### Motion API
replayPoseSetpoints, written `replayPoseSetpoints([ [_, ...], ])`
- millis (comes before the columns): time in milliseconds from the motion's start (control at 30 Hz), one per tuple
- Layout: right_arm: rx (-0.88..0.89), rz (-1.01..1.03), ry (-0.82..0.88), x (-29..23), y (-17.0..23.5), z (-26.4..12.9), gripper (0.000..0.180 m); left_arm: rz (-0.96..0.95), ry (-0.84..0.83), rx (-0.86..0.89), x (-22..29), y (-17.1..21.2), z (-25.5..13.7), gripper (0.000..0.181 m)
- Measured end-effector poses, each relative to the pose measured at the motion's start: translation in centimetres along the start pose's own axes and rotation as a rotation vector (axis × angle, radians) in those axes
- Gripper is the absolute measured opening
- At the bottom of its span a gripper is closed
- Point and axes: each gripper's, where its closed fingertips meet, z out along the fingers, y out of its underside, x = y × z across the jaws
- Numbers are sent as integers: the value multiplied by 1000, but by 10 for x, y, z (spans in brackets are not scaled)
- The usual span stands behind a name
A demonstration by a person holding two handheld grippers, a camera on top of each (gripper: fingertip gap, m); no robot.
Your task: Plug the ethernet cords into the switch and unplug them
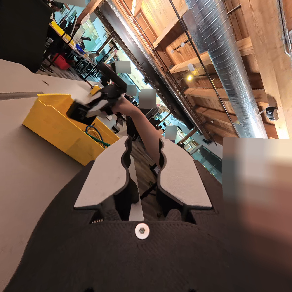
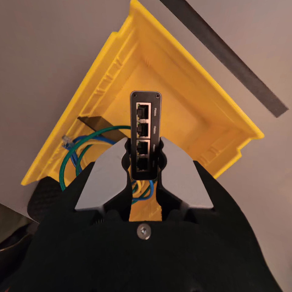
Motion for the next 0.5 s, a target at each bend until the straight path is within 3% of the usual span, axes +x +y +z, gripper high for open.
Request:
replayPoseSetpoints([
  [267, -92, -6, -19, 17, -2, 40, 32, 38, -22, -24, 3, -3, -1, 32],
  [500, 49, -78, -57, 27, -19, 38, 33, 43, -23, -10, 3, -7, -2, 31],
])
